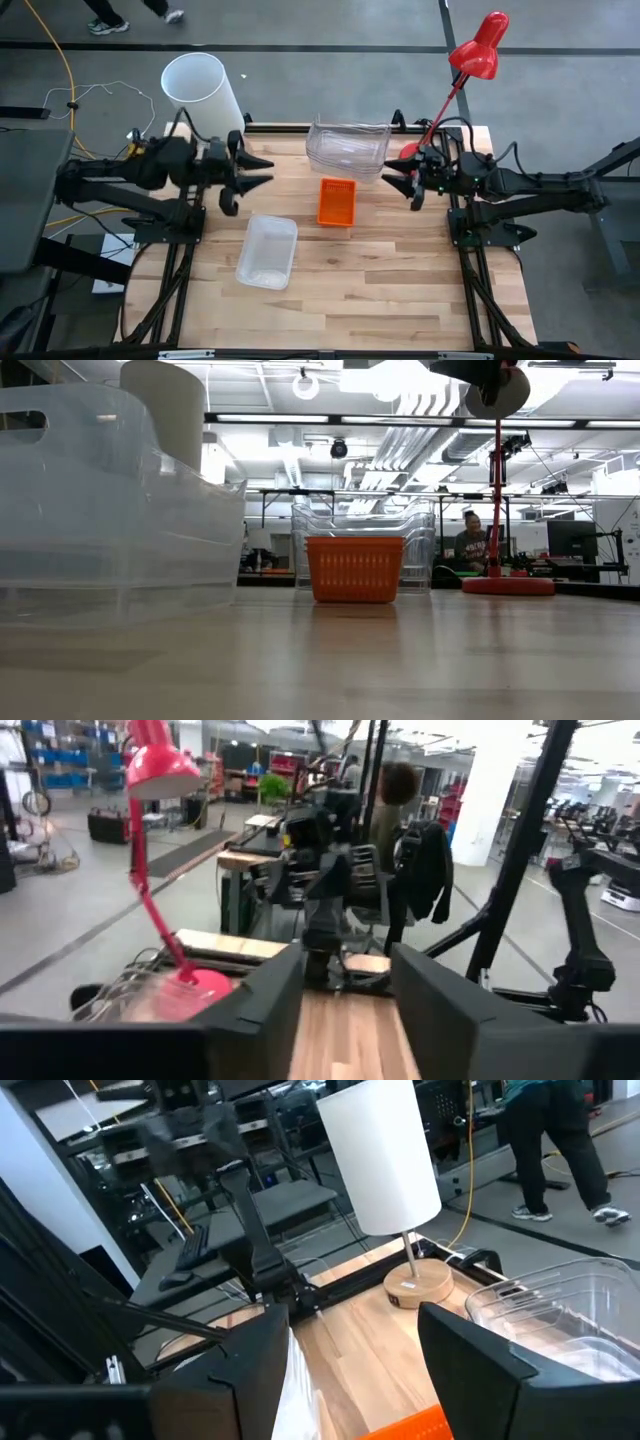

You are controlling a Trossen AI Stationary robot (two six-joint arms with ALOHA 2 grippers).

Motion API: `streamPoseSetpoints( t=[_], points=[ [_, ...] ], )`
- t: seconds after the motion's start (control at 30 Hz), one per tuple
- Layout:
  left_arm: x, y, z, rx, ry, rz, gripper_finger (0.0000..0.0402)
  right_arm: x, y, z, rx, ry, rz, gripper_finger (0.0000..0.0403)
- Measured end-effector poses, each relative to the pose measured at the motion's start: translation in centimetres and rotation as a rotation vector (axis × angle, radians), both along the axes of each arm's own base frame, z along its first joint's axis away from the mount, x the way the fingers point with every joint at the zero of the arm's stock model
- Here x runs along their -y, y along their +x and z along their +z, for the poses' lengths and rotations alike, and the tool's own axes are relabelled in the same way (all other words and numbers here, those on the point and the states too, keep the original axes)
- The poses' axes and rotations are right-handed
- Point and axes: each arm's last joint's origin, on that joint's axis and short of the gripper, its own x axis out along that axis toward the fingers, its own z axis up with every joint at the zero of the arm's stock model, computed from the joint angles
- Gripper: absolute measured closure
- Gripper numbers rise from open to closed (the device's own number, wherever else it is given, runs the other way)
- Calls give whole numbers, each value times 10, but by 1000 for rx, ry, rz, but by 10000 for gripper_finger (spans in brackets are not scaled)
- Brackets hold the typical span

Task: Stack baskets by color
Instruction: Return to Home Position

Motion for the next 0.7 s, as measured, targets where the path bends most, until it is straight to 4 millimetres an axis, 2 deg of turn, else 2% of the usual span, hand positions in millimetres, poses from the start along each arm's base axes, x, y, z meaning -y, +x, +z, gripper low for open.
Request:
streamPoseSetpoints(
  t=[0.17,0.27,0.43,0.7],
  points=[
    [-17,-16,1,-7,-4,-2,332,0,1,-1,-8,0,1,192],
    [-18,-26,-10,2,-20,-25,384,0,1,-1,-8,0,1,192],
    [-14,-39,-51,100,-99,-35,393,0,1,-1,-9,-5,1,192],
    [-7,-59,-131,207,-221,15,401,1,1,-1,-9,-4,-18,192]
  ],
)
